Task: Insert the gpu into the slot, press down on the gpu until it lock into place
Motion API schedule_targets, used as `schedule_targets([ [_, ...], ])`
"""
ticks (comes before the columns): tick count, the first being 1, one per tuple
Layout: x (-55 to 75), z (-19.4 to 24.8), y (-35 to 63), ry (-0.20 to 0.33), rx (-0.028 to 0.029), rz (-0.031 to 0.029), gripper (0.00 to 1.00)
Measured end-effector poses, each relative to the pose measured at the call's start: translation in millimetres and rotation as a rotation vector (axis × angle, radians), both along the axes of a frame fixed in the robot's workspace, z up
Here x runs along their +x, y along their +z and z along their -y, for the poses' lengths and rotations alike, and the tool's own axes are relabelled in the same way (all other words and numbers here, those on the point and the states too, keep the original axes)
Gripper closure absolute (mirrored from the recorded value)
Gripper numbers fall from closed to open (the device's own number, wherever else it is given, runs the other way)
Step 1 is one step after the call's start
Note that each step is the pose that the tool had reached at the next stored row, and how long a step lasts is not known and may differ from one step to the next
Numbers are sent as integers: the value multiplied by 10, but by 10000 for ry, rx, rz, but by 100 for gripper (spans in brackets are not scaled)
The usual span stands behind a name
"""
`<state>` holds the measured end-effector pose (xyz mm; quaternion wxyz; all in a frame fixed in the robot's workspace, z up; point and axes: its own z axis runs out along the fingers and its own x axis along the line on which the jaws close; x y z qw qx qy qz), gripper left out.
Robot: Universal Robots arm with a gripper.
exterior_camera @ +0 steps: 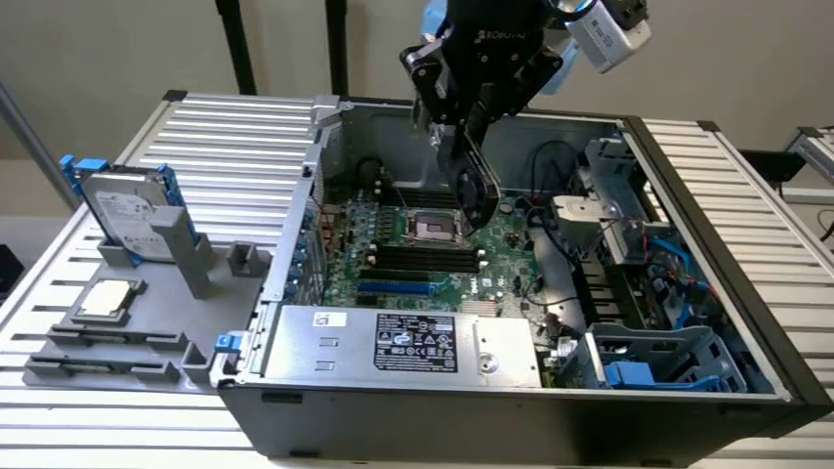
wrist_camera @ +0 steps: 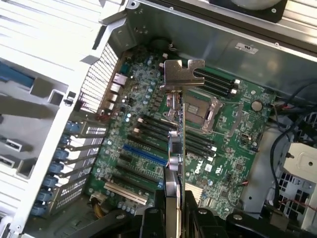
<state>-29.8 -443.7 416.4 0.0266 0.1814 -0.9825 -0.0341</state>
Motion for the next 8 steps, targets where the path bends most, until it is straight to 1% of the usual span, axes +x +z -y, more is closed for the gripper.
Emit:
schedule_targets([
  [8, 0, 0, -10, 1460, 1, 5, 74],
])
